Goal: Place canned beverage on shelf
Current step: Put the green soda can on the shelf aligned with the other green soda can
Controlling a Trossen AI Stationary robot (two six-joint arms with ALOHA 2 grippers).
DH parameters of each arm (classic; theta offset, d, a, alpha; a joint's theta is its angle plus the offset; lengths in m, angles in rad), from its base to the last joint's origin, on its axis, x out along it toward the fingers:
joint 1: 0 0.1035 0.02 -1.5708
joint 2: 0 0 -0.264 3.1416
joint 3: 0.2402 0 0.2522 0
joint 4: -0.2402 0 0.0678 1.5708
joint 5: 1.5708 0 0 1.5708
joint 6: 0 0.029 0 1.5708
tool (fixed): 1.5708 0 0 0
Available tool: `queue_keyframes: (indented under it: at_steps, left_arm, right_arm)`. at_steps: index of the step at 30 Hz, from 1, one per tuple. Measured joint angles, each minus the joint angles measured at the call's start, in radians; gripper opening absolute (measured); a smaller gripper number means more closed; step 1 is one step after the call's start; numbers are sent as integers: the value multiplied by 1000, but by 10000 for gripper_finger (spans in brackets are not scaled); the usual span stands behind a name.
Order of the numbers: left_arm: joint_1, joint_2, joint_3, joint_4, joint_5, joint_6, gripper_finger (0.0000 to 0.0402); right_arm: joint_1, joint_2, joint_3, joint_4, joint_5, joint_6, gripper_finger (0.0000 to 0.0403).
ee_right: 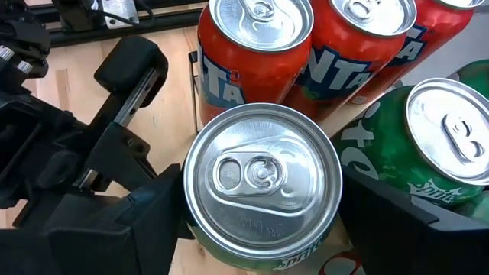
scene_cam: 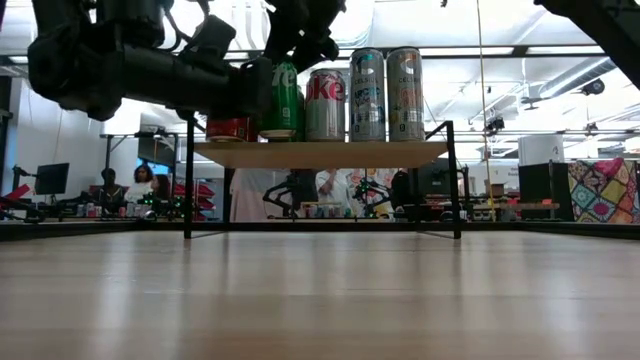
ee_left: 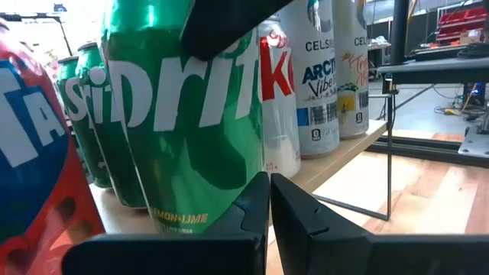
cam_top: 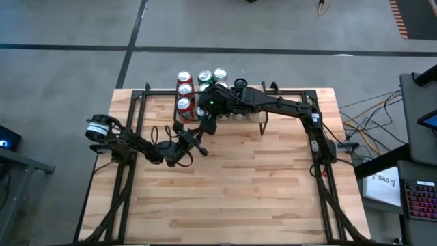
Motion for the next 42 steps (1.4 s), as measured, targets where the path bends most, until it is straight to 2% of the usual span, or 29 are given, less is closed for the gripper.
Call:
queue_keyframes:
  at_steps: [21, 33, 42]
  left_arm:
    - [33, 0, 7, -8, 5, -27, 0]
    - [35, -1, 6, -8, -2, -45, 0]
    - [37, -1, 6, -8, -1, -45, 0]
  right_arm:
    - [0, 0, 0, 1, 5, 7, 291]
    - [0, 0, 3, 5, -5, 27, 336]
    - [0, 0, 3, 2, 1, 31, 326]
